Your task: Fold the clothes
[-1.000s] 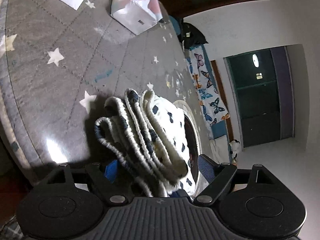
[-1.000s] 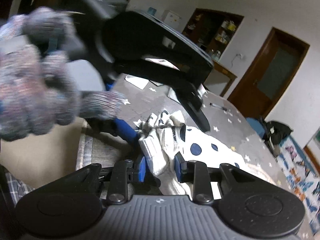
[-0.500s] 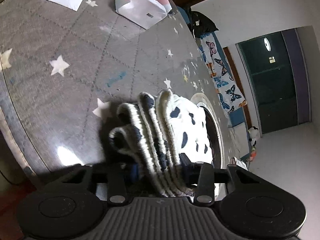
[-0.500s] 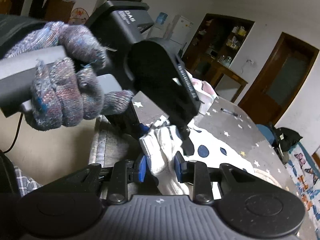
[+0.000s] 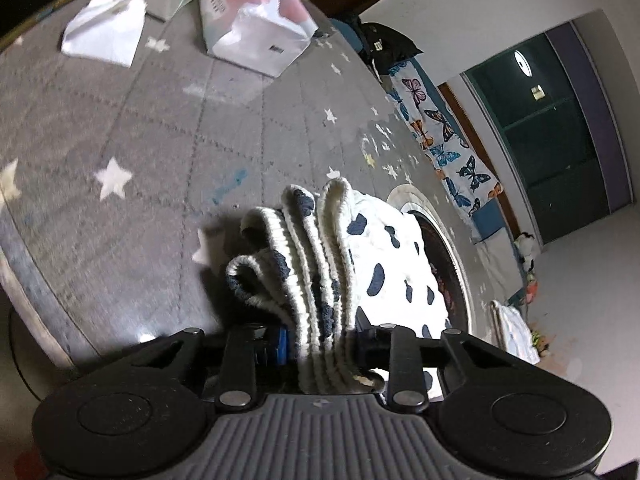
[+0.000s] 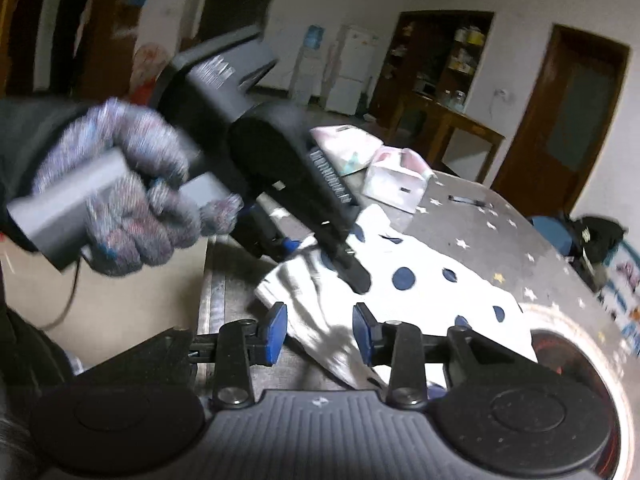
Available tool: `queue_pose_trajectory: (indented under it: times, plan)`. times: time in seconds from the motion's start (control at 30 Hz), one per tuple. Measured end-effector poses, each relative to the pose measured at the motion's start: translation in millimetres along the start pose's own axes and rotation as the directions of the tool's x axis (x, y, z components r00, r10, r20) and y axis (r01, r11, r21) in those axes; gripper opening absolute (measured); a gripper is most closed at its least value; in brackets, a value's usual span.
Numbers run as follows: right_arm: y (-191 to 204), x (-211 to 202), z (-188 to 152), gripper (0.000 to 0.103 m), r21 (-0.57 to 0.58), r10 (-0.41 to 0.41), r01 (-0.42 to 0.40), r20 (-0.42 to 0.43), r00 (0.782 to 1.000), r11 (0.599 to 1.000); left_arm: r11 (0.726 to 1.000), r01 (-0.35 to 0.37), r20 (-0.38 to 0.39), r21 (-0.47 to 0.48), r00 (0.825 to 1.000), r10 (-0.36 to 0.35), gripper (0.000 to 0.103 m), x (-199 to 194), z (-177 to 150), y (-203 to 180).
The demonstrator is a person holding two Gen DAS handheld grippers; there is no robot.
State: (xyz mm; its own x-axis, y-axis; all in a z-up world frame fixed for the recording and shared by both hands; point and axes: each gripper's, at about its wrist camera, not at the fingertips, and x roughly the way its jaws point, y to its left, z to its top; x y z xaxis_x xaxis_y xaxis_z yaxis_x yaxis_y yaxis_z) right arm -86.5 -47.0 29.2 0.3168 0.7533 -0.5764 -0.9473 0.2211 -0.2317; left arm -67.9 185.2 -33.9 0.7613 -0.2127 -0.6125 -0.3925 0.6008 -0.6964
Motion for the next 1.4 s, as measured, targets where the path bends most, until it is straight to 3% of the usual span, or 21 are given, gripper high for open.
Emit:
queue_pose_trajectory:
  times: [0.13, 0.23, 0.4, 0.53, 0.63, 1.03, 1.2, 1.4]
  plan:
    - [-35, -11, -2, 0.035, 0.147, -0.046, 0.045, 0.004, 0.999, 0.988, 0.997, -0.024, 0.016, 0.071, 1.0, 0.023, 0.032, -3, 1, -4]
    - [-60, -11, -13, 0.036, 0.274, -0.109, 0.108, -0.01, 0.994, 0.956, 0.995, -0.03, 0.023, 0.099, 0.999, 0.028, 0.032, -4, 2, -4]
    - [-106, -5, -38, 0.037, 0.462, -0.22, 0.231, -0.08, 0.972, 0.856, 0.991, -0.027, 0.019, 0.131, 1.0, 0.025, 0.032, -4, 8, -2]
    - [-139, -3, -60, 0.037, 0.609, -0.242, 0.259, -0.113, 0.964, 0.749, 0.986, -0.029, 0.012, 0.164, 1.0, 0.028, 0.032, -3, 13, -2]
    - [-153, -2, -72, 0.037, 0.675, -0.233, 0.254, -0.124, 0.965, 0.693, 0.982, -0.028, 0.005, 0.186, 1.0, 0.028, 0.032, -2, 17, -2]
    - [-157, 13, -86, 0.037, 0.744, -0.185, 0.225, -0.139, 0.973, 0.629, 0.971, -0.029, -0.029, 0.237, 0.999, 0.037, 0.032, 1, 27, -5]
    - [-155, 10, -89, 0.012, 0.769, -0.179, 0.203, -0.117, 0.977, 0.607, 0.946, -0.082, -0.002, 0.314, 0.996, 0.087, 0.032, 3, 26, -17]
    - [-148, -6, -90, 0.006, 0.788, -0.198, 0.171, -0.064, 0.978, 0.591, 0.904, -0.124, 0.033, 0.41, 0.992, 0.121, 0.031, 5, 24, -38]
